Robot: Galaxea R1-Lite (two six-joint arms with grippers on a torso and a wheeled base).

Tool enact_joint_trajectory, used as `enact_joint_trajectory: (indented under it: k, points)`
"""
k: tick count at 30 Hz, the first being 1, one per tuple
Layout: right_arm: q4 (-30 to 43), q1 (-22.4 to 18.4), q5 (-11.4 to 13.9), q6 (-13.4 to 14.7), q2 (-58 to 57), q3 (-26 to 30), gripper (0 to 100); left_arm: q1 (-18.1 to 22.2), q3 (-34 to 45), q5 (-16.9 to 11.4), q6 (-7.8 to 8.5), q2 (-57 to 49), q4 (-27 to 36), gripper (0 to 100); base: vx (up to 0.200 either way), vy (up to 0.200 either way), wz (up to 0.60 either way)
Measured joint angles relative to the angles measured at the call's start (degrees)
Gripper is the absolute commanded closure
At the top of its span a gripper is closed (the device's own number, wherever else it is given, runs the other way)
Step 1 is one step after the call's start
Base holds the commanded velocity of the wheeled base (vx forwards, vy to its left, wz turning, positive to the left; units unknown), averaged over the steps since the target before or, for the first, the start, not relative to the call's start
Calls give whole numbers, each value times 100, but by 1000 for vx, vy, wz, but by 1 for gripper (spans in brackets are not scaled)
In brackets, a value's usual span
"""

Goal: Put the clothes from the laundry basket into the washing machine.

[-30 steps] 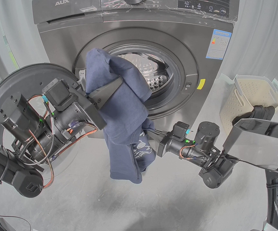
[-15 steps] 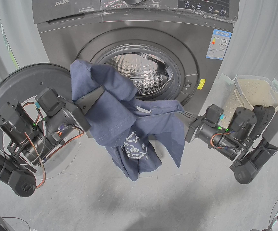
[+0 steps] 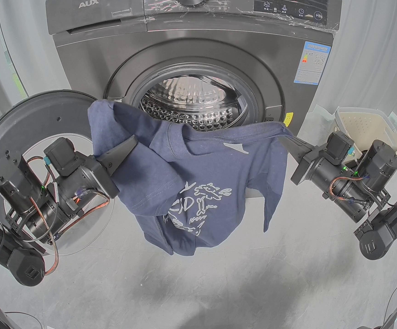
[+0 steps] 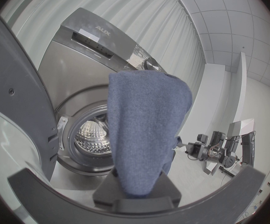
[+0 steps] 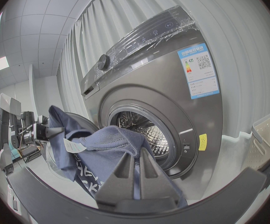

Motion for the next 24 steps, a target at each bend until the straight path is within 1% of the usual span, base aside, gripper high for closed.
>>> enact_joint_trajectory:
  k: [10, 18, 19, 24]
  points:
    - [0, 60, -11, 2, -195, -132, 100, 22, 440, 11, 40, 229, 0, 100, 0, 0, 0]
    - [7, 145, -11, 2, -247, -171, 100, 32, 575, -11, -24, 402, 9, 100, 0, 0, 0]
    - [9, 156, -11, 2, -250, -171, 100, 27, 589, -13, -24, 419, 9, 0, 0, 0, 0]
    - [29, 179, -17, 2, -250, -234, 100, 16, 707, -6, -22, 560, 5, 0, 0, 0, 0]
